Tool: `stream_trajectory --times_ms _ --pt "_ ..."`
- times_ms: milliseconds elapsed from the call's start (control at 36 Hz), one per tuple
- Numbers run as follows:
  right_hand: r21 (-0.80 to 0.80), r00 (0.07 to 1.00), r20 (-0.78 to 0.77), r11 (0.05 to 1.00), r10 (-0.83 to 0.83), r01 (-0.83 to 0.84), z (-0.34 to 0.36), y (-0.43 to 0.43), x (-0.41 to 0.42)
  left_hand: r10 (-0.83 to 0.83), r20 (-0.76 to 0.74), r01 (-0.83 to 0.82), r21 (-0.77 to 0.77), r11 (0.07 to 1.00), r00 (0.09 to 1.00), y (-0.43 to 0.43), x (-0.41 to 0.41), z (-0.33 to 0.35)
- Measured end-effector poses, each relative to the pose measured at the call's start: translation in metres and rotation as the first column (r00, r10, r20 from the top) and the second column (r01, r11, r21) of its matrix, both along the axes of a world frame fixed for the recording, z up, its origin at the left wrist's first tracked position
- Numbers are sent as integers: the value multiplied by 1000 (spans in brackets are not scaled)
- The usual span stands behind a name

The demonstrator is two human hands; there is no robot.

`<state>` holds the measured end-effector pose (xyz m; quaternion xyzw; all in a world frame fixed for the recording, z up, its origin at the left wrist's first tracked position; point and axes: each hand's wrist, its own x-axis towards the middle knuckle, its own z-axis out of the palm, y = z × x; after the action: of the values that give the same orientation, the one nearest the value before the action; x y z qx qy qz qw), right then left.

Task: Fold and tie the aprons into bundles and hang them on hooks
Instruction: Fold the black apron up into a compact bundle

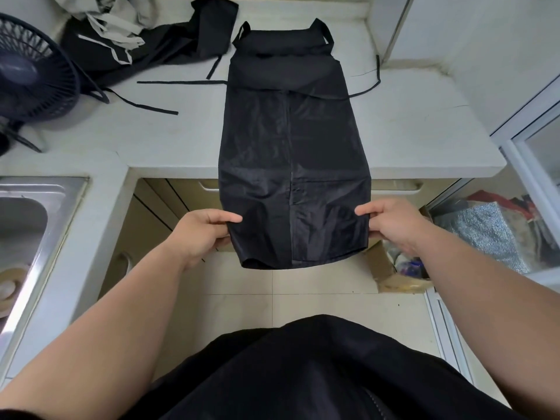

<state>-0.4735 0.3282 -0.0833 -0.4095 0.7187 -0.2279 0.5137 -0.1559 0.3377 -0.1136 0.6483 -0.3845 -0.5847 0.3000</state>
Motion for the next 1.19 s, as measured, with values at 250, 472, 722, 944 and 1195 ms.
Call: stream_trajectory --times_ms 250,472,722,944,1195 --pt "-18 983 75 986 -166 168 1 -1 -6 110 -84 -113 -36 993 990 2 -2 5" --pt "-16 973 54 974 -226 227 2 3 -10 160 31 -158 -61 986 987 -5 2 -4" --pt "34 959 25 959 -281 280 -9 -2 -11 266 199 -256 -74 964 943 -10 -2 -9" --pt "13 956 42 957 -290 289 -14 -12 -1 309 308 -284 -123 951 900 -18 -9 -5" --pt "4 968 -43 969 -248 249 -9 -24 5 222 301 -202 -95 975 928 -27 -2 0"
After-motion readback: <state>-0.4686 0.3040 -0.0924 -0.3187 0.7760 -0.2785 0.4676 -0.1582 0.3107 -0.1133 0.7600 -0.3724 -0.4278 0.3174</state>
